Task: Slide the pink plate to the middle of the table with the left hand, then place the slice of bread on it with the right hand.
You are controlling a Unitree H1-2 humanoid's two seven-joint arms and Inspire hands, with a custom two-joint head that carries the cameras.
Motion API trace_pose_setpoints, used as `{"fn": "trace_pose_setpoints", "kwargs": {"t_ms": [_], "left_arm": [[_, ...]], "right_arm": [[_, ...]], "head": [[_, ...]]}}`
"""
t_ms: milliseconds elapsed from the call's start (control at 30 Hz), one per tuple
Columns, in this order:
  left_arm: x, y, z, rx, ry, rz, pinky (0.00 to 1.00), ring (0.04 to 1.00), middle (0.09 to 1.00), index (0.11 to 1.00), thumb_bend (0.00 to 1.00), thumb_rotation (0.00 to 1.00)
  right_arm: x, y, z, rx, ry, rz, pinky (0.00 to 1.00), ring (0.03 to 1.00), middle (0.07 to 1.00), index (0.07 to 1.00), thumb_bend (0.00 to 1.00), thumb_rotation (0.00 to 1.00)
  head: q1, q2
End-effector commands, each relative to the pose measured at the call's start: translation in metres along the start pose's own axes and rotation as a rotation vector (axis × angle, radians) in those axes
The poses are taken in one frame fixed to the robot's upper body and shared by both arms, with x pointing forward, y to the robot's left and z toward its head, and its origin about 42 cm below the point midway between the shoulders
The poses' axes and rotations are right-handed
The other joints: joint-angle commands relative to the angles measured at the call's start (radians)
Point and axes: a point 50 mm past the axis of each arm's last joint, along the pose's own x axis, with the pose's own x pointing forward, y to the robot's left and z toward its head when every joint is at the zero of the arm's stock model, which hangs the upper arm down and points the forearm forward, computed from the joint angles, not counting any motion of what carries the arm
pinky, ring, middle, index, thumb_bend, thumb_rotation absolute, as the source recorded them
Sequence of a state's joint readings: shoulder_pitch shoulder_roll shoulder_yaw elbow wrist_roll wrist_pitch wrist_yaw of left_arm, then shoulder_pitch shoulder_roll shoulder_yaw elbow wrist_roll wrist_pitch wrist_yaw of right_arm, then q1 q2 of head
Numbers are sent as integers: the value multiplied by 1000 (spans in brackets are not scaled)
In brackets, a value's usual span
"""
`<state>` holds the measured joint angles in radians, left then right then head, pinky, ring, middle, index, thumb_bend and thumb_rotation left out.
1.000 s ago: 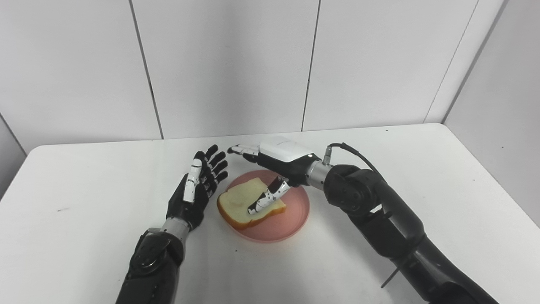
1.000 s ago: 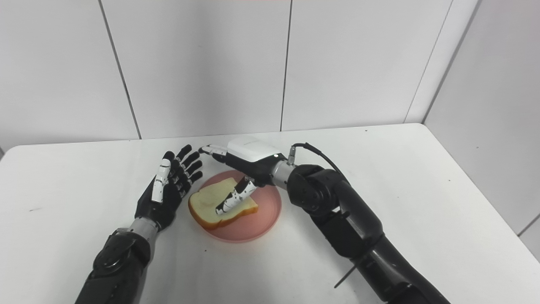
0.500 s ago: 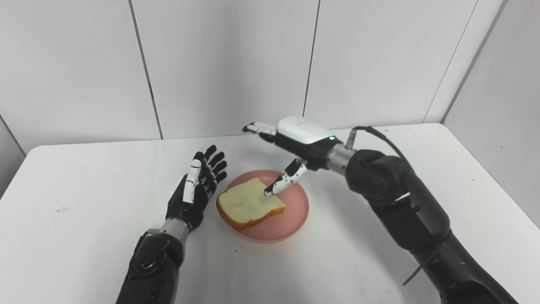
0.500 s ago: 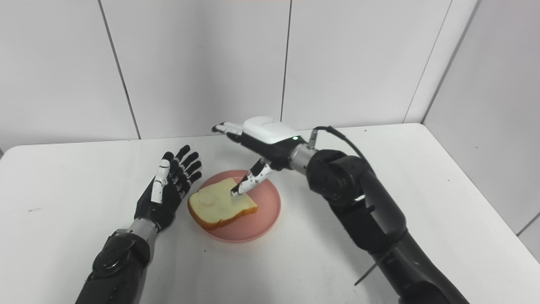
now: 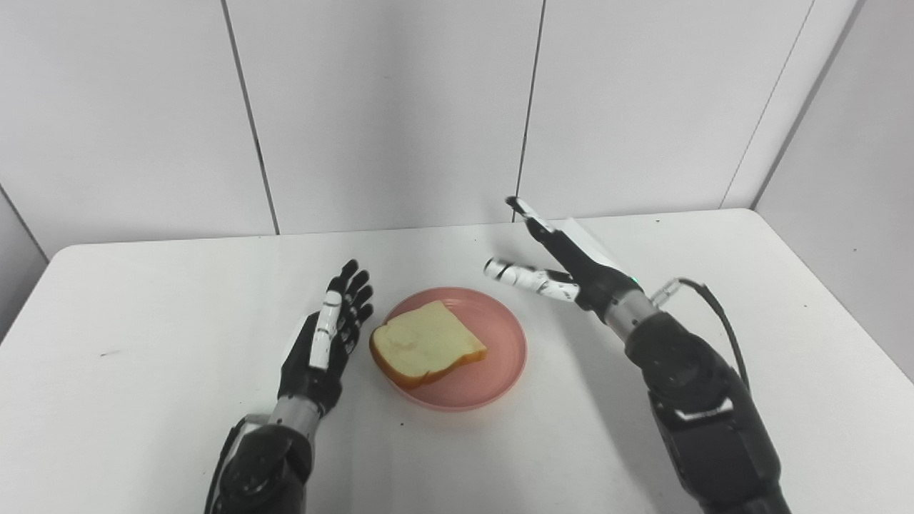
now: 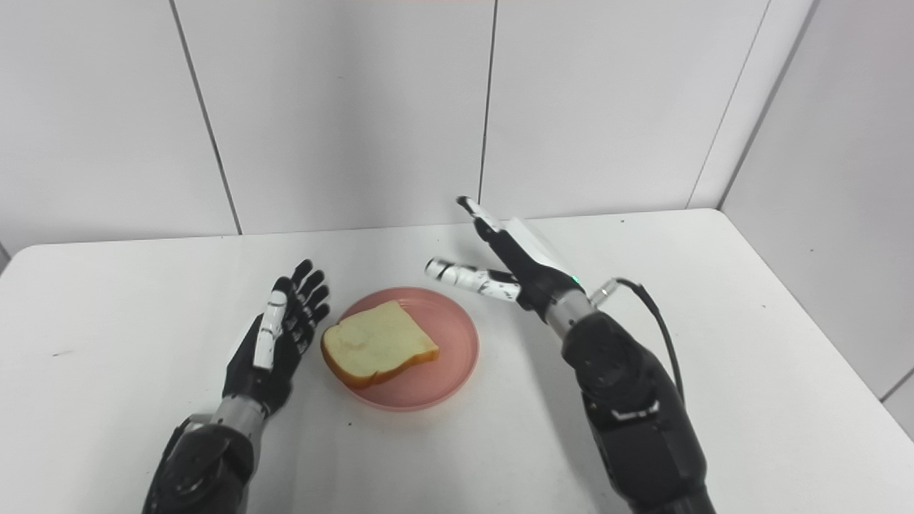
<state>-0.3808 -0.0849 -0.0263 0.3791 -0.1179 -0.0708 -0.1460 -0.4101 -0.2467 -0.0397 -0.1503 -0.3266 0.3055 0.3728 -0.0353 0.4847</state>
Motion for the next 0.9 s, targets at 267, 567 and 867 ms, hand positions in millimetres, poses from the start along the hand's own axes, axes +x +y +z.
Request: {"fn": "trace_pose_setpoints", "kwargs": {"t_ms": [267, 567, 867], "left_arm": [[-27, 14, -18, 134, 28, 67, 1000, 1000, 1000, 1000, 617, 1000], [-45, 28, -24, 117, 97, 31, 1000, 1000, 1000, 1000, 609, 1000], [-67, 18, -28, 41, 152, 67, 1000, 1000, 1000, 1000, 579, 1000]], "right_arm": [[-27, 40, -44, 378, -89, -255, 1000, 1000, 1000, 1000, 754, 1000], [-44, 65, -75, 469, -66, -304, 1000, 1000, 1000, 1000, 678, 1000], [-68, 99, -89, 601, -13, -312, 1000, 1000, 1000, 1000, 616, 1000]], "head": [[29, -10], [45, -25], [95, -44]]}}
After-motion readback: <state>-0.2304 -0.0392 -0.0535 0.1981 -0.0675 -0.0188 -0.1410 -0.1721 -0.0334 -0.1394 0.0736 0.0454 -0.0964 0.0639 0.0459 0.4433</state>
